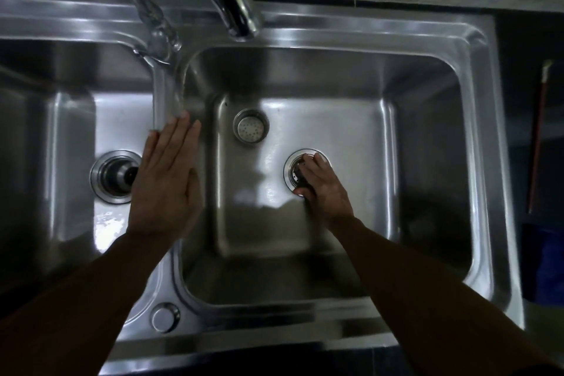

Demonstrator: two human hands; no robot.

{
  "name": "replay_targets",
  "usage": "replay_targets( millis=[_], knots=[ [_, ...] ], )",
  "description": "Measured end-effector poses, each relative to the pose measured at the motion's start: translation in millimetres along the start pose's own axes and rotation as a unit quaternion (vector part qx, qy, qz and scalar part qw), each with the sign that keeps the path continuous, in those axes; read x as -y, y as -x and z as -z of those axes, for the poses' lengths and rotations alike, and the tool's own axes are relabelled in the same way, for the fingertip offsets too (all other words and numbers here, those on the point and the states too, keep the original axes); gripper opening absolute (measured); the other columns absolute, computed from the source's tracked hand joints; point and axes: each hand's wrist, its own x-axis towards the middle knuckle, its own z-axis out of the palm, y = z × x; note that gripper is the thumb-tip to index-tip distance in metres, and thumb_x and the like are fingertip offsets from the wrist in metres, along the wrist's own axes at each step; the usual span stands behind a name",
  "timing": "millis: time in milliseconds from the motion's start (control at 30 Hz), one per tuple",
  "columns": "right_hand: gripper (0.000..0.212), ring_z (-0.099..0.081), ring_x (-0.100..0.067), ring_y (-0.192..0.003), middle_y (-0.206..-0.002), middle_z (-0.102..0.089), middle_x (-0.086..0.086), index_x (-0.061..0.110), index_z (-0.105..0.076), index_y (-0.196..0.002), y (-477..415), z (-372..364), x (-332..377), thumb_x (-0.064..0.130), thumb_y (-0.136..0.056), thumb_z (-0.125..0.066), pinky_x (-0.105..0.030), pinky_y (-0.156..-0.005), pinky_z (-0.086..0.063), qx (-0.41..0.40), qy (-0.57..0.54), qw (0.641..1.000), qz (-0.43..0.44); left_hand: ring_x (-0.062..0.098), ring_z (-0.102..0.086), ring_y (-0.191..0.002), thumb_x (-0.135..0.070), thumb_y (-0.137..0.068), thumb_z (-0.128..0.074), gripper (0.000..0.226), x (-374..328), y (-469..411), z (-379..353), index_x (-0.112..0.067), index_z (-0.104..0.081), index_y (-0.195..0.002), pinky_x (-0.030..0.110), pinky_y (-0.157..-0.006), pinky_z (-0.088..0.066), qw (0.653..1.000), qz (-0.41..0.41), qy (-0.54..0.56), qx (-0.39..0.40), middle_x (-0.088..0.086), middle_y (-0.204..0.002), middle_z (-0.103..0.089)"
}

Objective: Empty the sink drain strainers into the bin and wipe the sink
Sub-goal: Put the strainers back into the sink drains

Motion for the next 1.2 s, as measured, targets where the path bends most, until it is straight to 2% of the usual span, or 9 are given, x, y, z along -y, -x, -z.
replay_targets(
  millis=[133,300,533,600,733,800,933,1100,1200],
  knots=[
    [0.051,-0.044,-0.037,-0.141,-0.147,-0.054,-0.014,0.004,-0.060,-0.136,-4,-4,4,0.021,-0.090,-0.074,-0.052,-0.113,-0.041,-0.038,0.015,0.999,0.029,0.024,-0.018,-0.155,-0.015,-0.097,-0.033,0.059,1,1,0,-0.005,-0.029,-0.155,0.048,-0.127,-0.014,1.000,0.001,-0.003,0.006,0.013,-0.165,-0.025],
    [0.054,-0.028,-0.021,-0.152,-0.160,-0.038,-0.006,0.013,-0.047,-0.148,-41,-5,41,0.033,-0.100,-0.059,-0.039,-0.123,-0.027,-0.070,-0.018,0.994,0.081,0.025,-0.019,-0.155,-0.018,-0.101,-0.030,0.056,0,1,-1,-0.003,-0.031,-0.154,0.051,-0.126,-0.016,1.000,-0.006,0.000,-0.002,0.014,-0.164,-0.026],
    [0.088,-0.020,-0.038,-0.152,-0.162,-0.026,-0.021,0.002,-0.033,-0.152,-107,-6,98,0.016,-0.073,-0.068,-0.044,-0.125,-0.017,-0.008,-0.030,0.999,0.037,0.024,-0.017,-0.156,-0.012,-0.099,-0.035,0.056,4,1,-4,-0.003,-0.031,-0.154,0.051,-0.126,-0.017,1.000,-0.013,0.001,-0.007,0.013,-0.165,-0.024],
    [0.095,-0.021,-0.032,-0.152,-0.162,-0.026,-0.016,0.007,-0.028,-0.155,-117,-7,100,0.018,-0.072,-0.074,-0.034,-0.125,-0.016,0.031,-0.032,0.999,0.012,0.023,-0.016,-0.156,-0.012,-0.099,-0.035,0.057,4,2,-4,-0.004,-0.030,-0.155,0.051,-0.126,-0.017,1.000,-0.010,0.003,-0.003,0.012,-0.166,-0.023],
    [0.095,-0.039,-0.026,-0.140,-0.152,-0.040,-0.010,0.013,-0.035,-0.152,-116,-1,100,0.022,-0.069,-0.082,-0.025,-0.113,-0.032,0.027,-0.065,0.997,-0.012,0.025,-0.018,-0.155,-0.009,-0.097,-0.038,0.057,4,2,-3,-0.003,-0.032,-0.154,0.053,-0.125,-0.018,1.000,-0.011,0.011,-0.005,0.013,-0.165,-0.025],
    [0.092,-0.041,-0.026,-0.137,-0.149,-0.045,-0.011,0.011,-0.041,-0.148,-104,5,103,0.024,-0.069,-0.086,-0.023,-0.113,-0.029,0.004,-0.077,0.997,-0.008,0.028,-0.022,-0.154,-0.008,-0.096,-0.039,0.056,2,1,-2,-0.001,-0.036,-0.152,0.054,-0.125,-0.019,1.000,-0.012,0.014,-0.016,0.015,-0.163,-0.029],
    [0.091,-0.045,-0.024,-0.136,-0.146,-0.049,-0.009,0.010,-0.046,-0.145,-59,26,112,0.032,-0.068,-0.089,-0.031,-0.115,-0.037,-0.044,-0.100,0.993,-0.041,0.032,-0.028,-0.151,-0.012,-0.098,-0.032,0.054,-1,1,2,0.001,-0.037,-0.150,0.054,-0.124,-0.021,0.999,-0.008,0.042,-0.009,0.018,-0.160,-0.033],
    [0.083,-0.050,-0.026,-0.133,-0.145,-0.052,-0.011,0.006,-0.050,-0.143,1,67,136,0.026,-0.071,-0.085,-0.042,-0.113,-0.042,-0.096,-0.092,0.991,-0.029,0.027,-0.013,-0.156,-0.016,-0.097,-0.028,0.060,2,1,17,-0.003,-0.025,-0.156,0.037,-0.128,-0.002,0.992,-0.005,0.113,0.052,0.014,-0.166,-0.019],
    [0.082,-0.051,-0.025,-0.131,-0.143,-0.053,-0.011,0.007,-0.050,-0.143,19,86,158,0.024,-0.072,-0.087,-0.040,-0.111,-0.044,-0.120,-0.074,0.990,-0.025,0.022,-0.021,-0.154,-0.018,-0.104,-0.031,0.050,8,-7,42,-0.009,-0.036,-0.153,0.027,-0.125,-0.009,0.971,0.035,0.218,0.097,0.011,-0.164,-0.028]
  ],
)
